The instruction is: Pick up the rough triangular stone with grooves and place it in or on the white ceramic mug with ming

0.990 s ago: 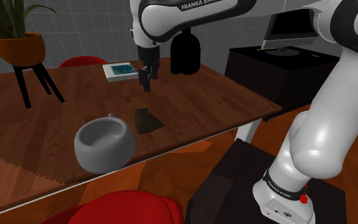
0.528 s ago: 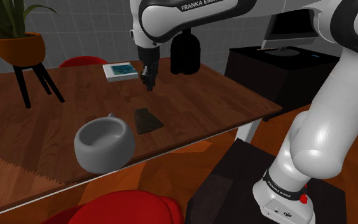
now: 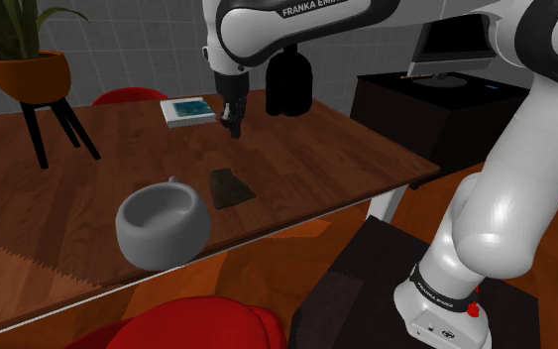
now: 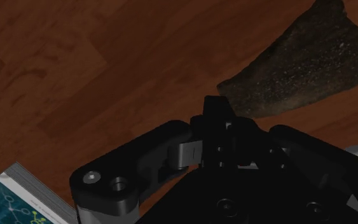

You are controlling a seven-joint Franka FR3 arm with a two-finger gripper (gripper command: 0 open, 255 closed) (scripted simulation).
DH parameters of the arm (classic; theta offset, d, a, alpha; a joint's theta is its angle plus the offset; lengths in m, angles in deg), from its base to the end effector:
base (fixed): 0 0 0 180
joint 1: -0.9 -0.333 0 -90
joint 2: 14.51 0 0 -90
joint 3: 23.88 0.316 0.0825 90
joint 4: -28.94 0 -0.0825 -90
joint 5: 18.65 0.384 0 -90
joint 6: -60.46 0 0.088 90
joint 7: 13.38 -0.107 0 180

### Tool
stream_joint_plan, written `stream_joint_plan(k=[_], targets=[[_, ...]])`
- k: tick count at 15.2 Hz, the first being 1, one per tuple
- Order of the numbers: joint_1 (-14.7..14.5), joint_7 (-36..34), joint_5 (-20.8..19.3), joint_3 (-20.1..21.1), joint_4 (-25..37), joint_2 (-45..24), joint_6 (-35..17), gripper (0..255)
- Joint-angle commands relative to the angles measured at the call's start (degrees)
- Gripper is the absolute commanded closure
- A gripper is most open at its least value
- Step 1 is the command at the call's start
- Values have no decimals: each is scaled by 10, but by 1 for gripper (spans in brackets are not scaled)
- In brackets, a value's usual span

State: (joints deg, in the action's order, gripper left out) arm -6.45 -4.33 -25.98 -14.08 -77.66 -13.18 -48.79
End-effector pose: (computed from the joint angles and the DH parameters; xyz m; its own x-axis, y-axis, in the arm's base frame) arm 0.5402 0.1579 0.5291 0.8774 0.4776 0.0455 0.4683 -0.8731 0.1358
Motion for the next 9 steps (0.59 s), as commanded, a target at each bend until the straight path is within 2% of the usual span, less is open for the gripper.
stream_joint_plan(k=[1,4,7,8,9], targets=[[0,0,0,0,0,0,0,0],[-1,-197,44,1,30,-55,12,0],[-3,-381,101,-6,52,-106,1,0],[-4,-415,113,-8,56,-115,-4,0],[-5,-415,113,-8,50,-117,-11,0]])
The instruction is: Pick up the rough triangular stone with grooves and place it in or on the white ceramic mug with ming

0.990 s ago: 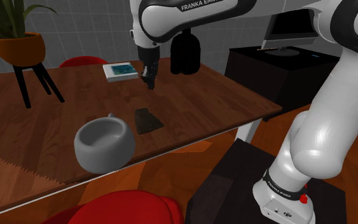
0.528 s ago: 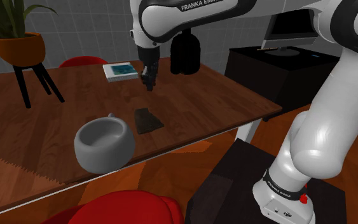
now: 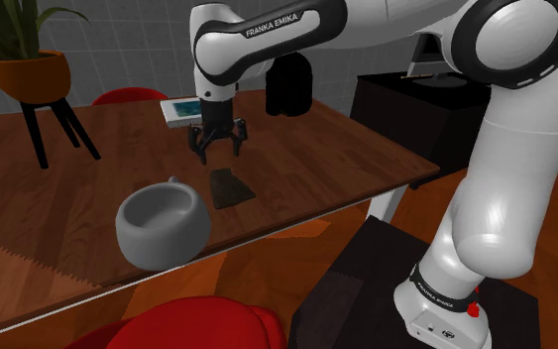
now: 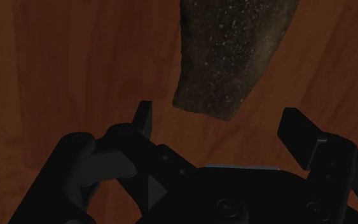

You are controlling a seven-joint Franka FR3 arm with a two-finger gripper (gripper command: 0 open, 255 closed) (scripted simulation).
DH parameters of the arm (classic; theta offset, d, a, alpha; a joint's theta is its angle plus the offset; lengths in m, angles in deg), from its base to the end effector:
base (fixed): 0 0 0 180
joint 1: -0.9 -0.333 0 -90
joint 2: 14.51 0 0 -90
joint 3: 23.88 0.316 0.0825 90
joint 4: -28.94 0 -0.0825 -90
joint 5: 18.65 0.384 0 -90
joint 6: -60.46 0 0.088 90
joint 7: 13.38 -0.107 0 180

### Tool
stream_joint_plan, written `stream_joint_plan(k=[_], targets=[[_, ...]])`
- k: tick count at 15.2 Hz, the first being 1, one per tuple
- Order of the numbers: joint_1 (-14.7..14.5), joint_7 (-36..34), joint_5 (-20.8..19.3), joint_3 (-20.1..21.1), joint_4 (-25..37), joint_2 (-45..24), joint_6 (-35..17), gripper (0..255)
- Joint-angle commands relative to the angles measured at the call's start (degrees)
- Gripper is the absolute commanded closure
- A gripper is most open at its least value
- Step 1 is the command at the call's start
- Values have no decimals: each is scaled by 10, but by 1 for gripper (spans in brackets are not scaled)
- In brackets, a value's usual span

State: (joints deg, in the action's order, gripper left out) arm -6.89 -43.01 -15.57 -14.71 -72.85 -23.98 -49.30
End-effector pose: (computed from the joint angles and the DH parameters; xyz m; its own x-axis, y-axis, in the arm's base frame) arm 0.5800 0.1760 0.4609 0.9696 -0.2374 -0.0595 -0.2406 -0.9691 -0.0539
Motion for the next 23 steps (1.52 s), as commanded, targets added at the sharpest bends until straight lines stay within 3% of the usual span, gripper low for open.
stream_joint_plan(k=[1,7,14,15,23], targets=[[-1,-28,8,-1,-4,-10,-13,0],[-3,-29,8,-1,-34,-20,-53,0],[-3,-29,8,-1,-34,-20,-53,0],[-3,-29,8,-1,-34,-20,-53,255],[-3,-29,8,-1,-34,-20,-53,255]])
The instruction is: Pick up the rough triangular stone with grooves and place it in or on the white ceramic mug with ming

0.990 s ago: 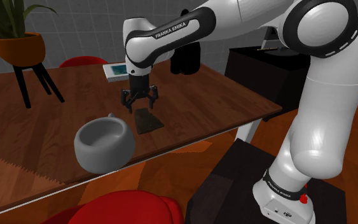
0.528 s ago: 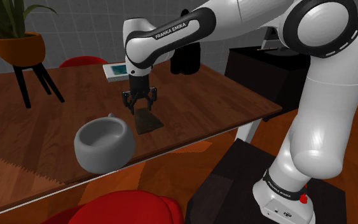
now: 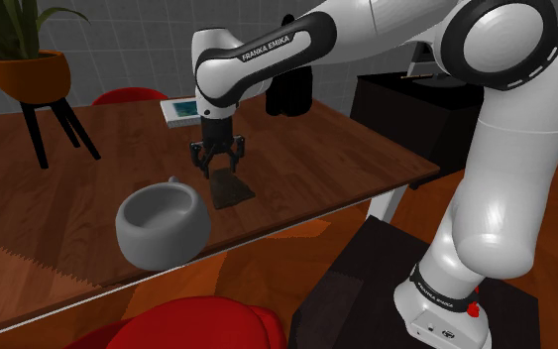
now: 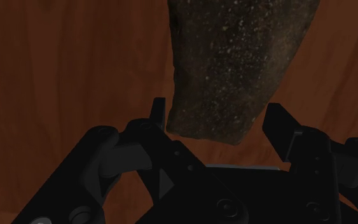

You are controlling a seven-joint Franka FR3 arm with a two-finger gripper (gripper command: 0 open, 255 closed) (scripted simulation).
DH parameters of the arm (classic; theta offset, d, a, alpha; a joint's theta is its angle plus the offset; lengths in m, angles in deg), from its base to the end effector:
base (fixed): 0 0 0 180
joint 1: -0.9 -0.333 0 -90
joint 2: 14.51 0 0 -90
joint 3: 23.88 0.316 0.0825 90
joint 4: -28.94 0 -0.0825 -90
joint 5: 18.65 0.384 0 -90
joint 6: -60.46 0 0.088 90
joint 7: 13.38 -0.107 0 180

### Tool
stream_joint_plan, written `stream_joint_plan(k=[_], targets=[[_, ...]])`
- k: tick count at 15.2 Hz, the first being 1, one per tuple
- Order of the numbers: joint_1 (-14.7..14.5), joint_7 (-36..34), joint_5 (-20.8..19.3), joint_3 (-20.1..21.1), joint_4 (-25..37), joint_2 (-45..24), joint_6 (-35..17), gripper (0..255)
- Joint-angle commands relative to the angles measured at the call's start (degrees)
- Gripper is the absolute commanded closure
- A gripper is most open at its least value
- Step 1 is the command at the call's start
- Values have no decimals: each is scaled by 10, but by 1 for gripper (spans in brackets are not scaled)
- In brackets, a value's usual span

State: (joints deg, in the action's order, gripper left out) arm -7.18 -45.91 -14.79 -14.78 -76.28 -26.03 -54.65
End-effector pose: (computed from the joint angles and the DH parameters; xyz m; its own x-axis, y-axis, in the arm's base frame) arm 0.5818 0.1792 0.4193 0.9535 -0.2926 -0.0727 -0.2972 -0.9528 -0.0624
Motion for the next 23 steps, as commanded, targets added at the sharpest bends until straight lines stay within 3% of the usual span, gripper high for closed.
stream_joint_plan(k=[1,23], targets=[[0,0,0,0,0,0,0,255],[1,-10,1,0,139,24,162,255]])
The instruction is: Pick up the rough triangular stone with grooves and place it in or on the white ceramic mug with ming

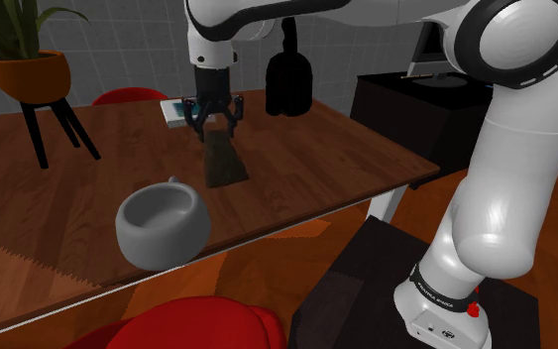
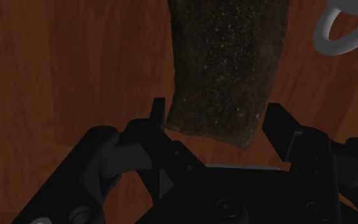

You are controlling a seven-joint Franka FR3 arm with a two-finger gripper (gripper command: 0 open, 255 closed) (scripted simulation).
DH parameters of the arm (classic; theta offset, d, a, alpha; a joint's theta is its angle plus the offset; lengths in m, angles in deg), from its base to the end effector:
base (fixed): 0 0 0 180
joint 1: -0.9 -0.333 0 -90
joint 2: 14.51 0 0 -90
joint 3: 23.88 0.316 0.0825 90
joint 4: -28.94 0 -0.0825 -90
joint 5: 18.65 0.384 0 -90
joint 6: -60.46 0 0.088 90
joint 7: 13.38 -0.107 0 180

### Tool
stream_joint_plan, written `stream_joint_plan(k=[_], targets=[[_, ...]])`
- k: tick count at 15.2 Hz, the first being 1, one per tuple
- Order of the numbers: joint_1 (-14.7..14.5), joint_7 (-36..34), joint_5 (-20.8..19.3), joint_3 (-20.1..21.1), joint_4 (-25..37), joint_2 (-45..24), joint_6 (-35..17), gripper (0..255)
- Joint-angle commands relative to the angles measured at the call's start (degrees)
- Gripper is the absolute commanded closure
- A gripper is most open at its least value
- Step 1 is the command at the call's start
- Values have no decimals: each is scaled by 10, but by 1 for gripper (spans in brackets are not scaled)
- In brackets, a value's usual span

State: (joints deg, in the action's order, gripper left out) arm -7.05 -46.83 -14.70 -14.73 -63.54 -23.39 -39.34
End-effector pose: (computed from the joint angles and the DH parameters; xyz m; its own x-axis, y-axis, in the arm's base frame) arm 0.5808 0.1789 0.5299 0.9536 -0.2921 -0.0724 -0.2967 -0.9529 -0.0625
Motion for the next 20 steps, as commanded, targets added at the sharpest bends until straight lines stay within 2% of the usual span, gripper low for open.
stream_joint_plan(k=[1,11,20], targets=[[0,-2,-1,0,19,-3,17,255],[-2,-8,-3,1,108,-14,94,255],[-81,-129,-23,45,200,-76,116,255]])
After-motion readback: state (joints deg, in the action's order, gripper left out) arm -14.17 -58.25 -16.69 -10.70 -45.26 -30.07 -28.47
